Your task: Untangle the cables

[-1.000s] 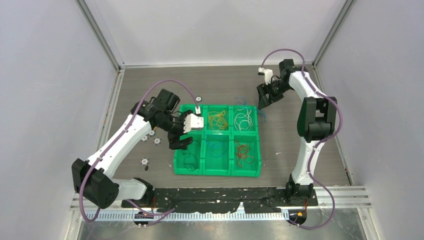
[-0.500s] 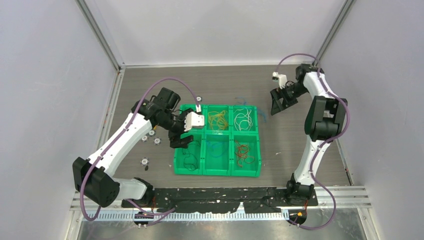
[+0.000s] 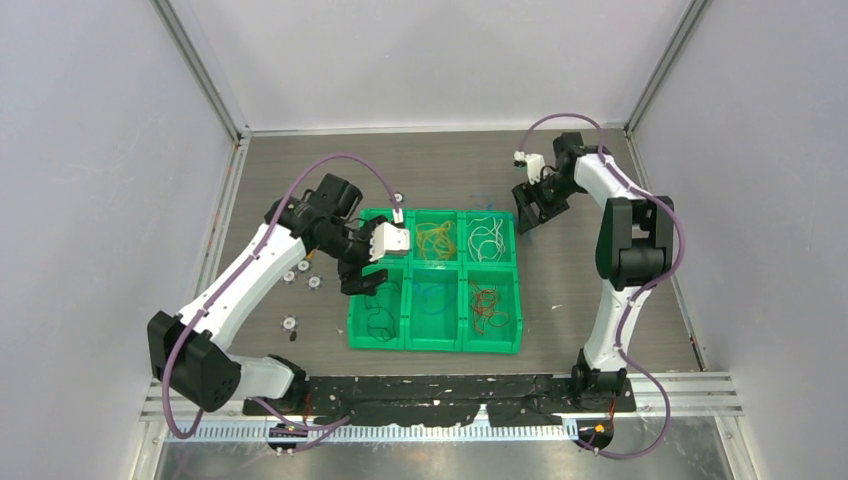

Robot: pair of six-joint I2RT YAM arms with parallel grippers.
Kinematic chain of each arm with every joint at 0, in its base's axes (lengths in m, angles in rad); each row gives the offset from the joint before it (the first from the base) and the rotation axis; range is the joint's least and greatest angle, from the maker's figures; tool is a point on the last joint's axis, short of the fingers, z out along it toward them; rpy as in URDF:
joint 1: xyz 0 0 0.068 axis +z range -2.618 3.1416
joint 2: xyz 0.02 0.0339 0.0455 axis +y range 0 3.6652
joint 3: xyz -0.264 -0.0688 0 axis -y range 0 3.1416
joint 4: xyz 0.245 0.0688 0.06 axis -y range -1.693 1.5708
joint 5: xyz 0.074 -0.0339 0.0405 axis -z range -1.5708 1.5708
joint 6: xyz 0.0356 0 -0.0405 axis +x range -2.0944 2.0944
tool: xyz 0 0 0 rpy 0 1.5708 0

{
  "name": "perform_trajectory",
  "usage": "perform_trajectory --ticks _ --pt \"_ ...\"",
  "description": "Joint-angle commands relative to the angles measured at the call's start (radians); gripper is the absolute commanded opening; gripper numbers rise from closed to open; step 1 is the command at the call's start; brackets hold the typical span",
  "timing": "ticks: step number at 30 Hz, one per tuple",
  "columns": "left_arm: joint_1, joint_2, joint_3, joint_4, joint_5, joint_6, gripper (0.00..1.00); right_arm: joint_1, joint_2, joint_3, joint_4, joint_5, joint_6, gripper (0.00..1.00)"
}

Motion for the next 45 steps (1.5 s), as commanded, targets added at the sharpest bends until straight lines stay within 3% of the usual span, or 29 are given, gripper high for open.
perform_trajectory --ticks 1,7,12,18,20,21,23,31,38,42,45 --pt "0.004 -0.039 0.018 0.026 0.002 -0.004 0.83 -0.014 0.051 0.038 0.150 0.216 0.144 0.69" --pt "0.004 -0.051 -0.001 0.061 -0.012 -0.015 0.83 0.026 0.100 0.066 0.143 0.330 0.116 0.44" --pt "0.004 -0.053 -0.006 0.078 -0.028 -0.011 0.83 -0.070 0.131 0.197 0.054 0.300 0.073 0.07" --pt "0.025 -0.045 0.012 0.169 -0.054 -0.118 0.85 -0.152 -0.004 0.342 -0.018 0.064 0.016 0.05" --pt "0.039 -0.035 0.036 0.213 -0.062 -0.174 0.87 -0.157 -0.065 0.367 -0.014 -0.015 0.008 0.06" --pt "0.049 -0.028 0.057 0.235 -0.063 -0.210 0.94 -0.157 -0.086 0.383 0.004 -0.034 0.013 0.06" --pt "0.070 -0.017 0.095 0.289 -0.059 -0.281 1.00 -0.158 -0.141 0.409 0.030 -0.106 0.035 0.05" --pt "0.092 0.028 0.281 0.492 -0.042 -0.530 1.00 -0.156 -0.289 0.517 0.178 -0.385 0.235 0.05" --pt "0.080 0.068 0.446 0.573 0.054 -0.625 1.00 -0.103 -0.393 0.514 0.215 -0.502 0.306 0.05" --pt "0.048 0.065 0.501 0.566 0.193 -0.626 1.00 -0.045 -0.464 0.437 0.168 -0.524 0.253 0.05" --pt "-0.009 0.046 0.490 0.565 0.214 -0.600 1.00 0.018 -0.523 0.368 0.116 -0.524 0.172 0.05"
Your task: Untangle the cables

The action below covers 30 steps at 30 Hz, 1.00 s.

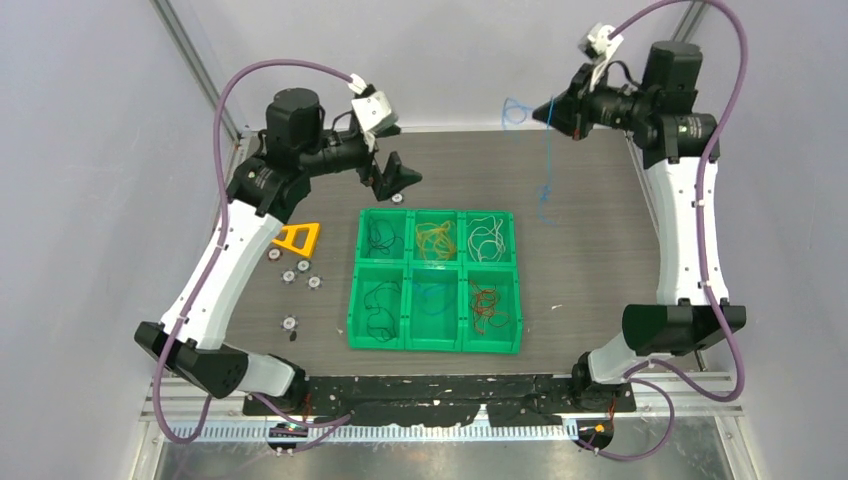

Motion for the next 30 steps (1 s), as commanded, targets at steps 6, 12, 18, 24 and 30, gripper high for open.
perform_trajectory --ticks 6,12,18,24,30 --pt "-0.192 -0.072 -0.095 0.036 0.081 0.089 1.00 0.202 -0.186 -0.269 -0.102 -0.031 -0.147 0.05" --pt "-0.258 -0.131 -0.252 0.152 0.006 -0.049 1.00 0.373 -0.237 -0.436 -0.091 0.139 -0.146 0.05" --pt "-0.287 -0.128 -0.347 0.229 -0.045 -0.216 0.99 0.467 -0.223 -0.473 -0.065 0.262 -0.048 0.05" --pt "-0.289 -0.090 -0.391 0.236 -0.084 -0.189 0.81 0.479 -0.231 -0.491 -0.052 0.186 -0.018 0.05" --pt "-0.289 -0.100 -0.409 0.228 -0.033 -0.153 0.67 0.483 -0.230 -0.514 -0.088 0.162 -0.017 0.05"
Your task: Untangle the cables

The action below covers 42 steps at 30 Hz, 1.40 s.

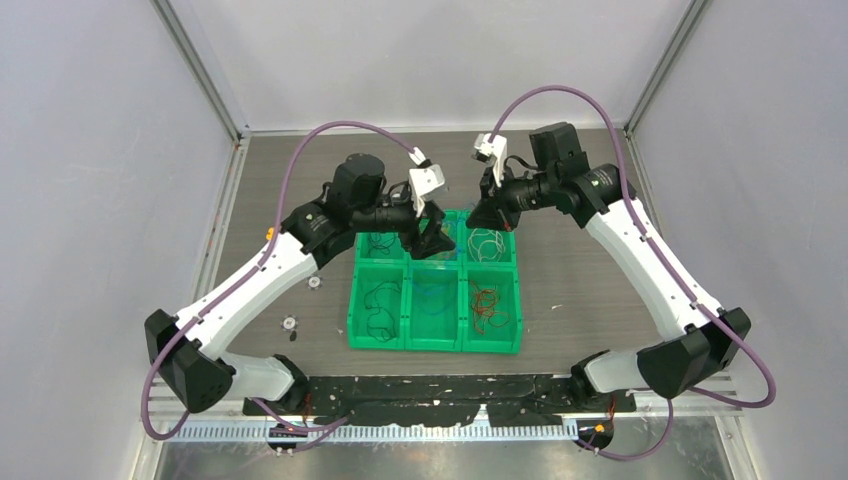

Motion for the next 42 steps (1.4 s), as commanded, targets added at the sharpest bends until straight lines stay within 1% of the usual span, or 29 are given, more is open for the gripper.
perform_trajectory --ticks 1,2,3,4,6,7,8,10,12,13,14,15,16,20,24,29,32,34,35,36,37,38,39,40,41,42 --pt "-0.006 -0.023 -0.020 0.057 0.064 0.018 0.78 0.008 -0.025 -0.006 0.000 -0.019 0.023 0.05" --pt "-0.007 -0.027 -0.026 0.057 0.083 0.018 0.87 0.008 -0.023 -0.006 0.001 -0.013 0.033 0.05" --pt "-0.010 -0.030 -0.030 0.058 0.093 0.019 0.93 0.009 -0.021 -0.004 0.006 0.002 0.038 0.05" --pt "-0.013 -0.030 -0.036 0.058 0.105 0.019 0.95 0.009 -0.018 -0.003 0.010 0.009 0.048 0.05" --pt "-0.016 -0.026 -0.040 0.060 0.094 0.003 0.97 0.009 -0.012 0.005 0.018 0.022 0.063 0.05" --pt "-0.018 -0.018 -0.039 0.064 0.068 -0.007 0.95 0.009 -0.009 0.011 0.020 0.015 0.068 0.05" --pt "-0.018 -0.007 -0.036 0.064 0.042 -0.016 0.91 0.008 -0.004 0.013 0.020 0.007 0.070 0.05" --pt "-0.017 0.018 -0.023 0.054 -0.002 -0.023 0.78 0.008 -0.003 0.016 0.022 -0.019 0.074 0.05" --pt "-0.017 0.035 -0.008 0.042 -0.016 -0.019 0.54 0.008 -0.006 0.012 0.019 -0.039 0.073 0.05" --pt "-0.017 0.035 -0.004 0.040 -0.018 -0.016 0.39 0.008 -0.008 0.010 0.009 -0.045 0.065 0.05" --pt "-0.016 0.029 -0.003 0.038 -0.012 -0.014 0.20 0.006 -0.007 0.008 0.002 -0.044 0.058 0.05" --pt "-0.013 0.023 -0.008 0.039 -0.004 -0.013 0.04 0.003 -0.005 0.005 -0.016 -0.043 0.043 0.06" --pt "-0.008 0.009 -0.022 0.051 0.013 -0.018 0.00 -0.004 -0.002 0.002 -0.036 -0.041 0.034 0.06" --pt "0.014 -0.064 -0.089 0.154 0.069 -0.063 0.00 -0.036 0.022 -0.044 -0.067 -0.033 -0.038 0.05" --pt "0.027 -0.117 -0.132 0.299 0.056 -0.172 0.00 -0.036 0.058 -0.111 -0.070 -0.031 -0.104 0.05" --pt "0.027 -0.114 -0.103 0.391 0.030 -0.282 0.00 0.029 0.100 -0.148 -0.032 -0.054 -0.132 0.05" --pt "0.027 -0.102 -0.093 0.406 0.036 -0.286 0.00 0.069 0.122 -0.129 -0.026 -0.074 -0.137 0.05" --pt "0.029 -0.111 -0.107 0.342 0.040 -0.244 0.00 0.072 0.130 -0.110 -0.042 -0.089 -0.143 0.17" --pt "0.031 -0.123 -0.124 0.316 0.050 -0.220 0.00 0.062 0.133 -0.094 -0.084 -0.094 -0.169 0.35" --pt "0.033 -0.138 -0.148 0.286 0.058 -0.192 0.00 0.050 0.136 -0.087 -0.110 -0.098 -0.184 0.44" --pt "0.034 -0.167 -0.180 0.261 0.066 -0.163 0.00 0.013 0.133 -0.080 -0.156 -0.110 -0.210 0.61" --pt "0.035 -0.188 -0.216 0.243 0.076 -0.141 0.00 -0.011 0.129 -0.077 -0.175 -0.119 -0.223 0.67" --pt "0.034 -0.207 -0.255 0.238 0.082 -0.114 0.00 -0.068 0.122 -0.070 -0.221 -0.139 -0.253 0.79" --pt "0.034 -0.218 -0.289 0.239 0.079 -0.105 0.00 -0.096 0.118 -0.066 -0.246 -0.153 -0.274 0.85" --pt "0.033 -0.222 -0.314 0.241 0.075 -0.104 0.00 -0.143 0.109 -0.054 -0.301 -0.158 -0.326 0.95" --pt "0.033 -0.218 -0.329 0.242 0.077 -0.101 0.00 -0.179 0.106 -0.049 -0.330 -0.161 -0.355 0.99"
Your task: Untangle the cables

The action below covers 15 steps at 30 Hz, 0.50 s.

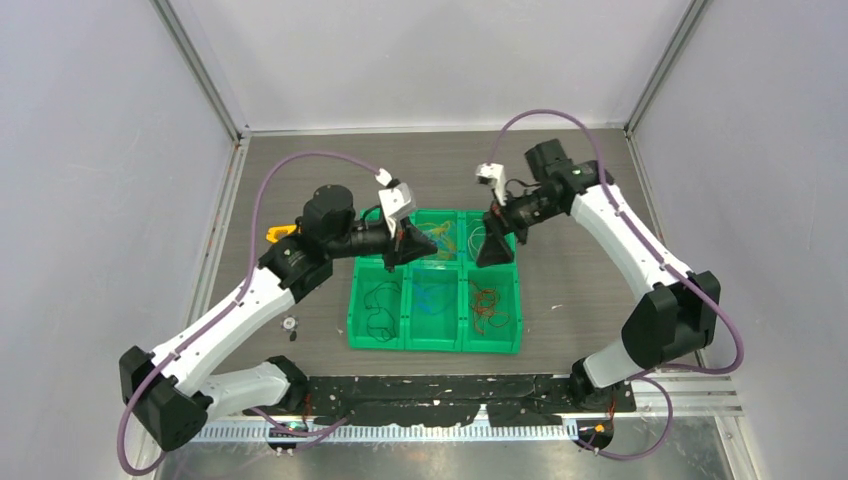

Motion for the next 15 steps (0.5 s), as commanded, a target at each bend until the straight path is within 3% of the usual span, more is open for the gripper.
perform_trajectory --ticks 1,6,15 --pt "0.002 -0.022 -0.086 0.017 0.042 0.066 0.00 -0.140 -0.038 0.077 -0.221 -0.035 -0.205 0.97" --pt "-0.009 0.039 -0.134 0.121 0.059 -0.032 0.00 -0.219 -0.052 0.054 -0.277 0.013 -0.282 0.95" --pt "-0.061 0.104 -0.245 0.325 -0.115 -0.055 0.00 -0.287 0.011 0.080 -0.315 -0.016 -0.290 0.95"
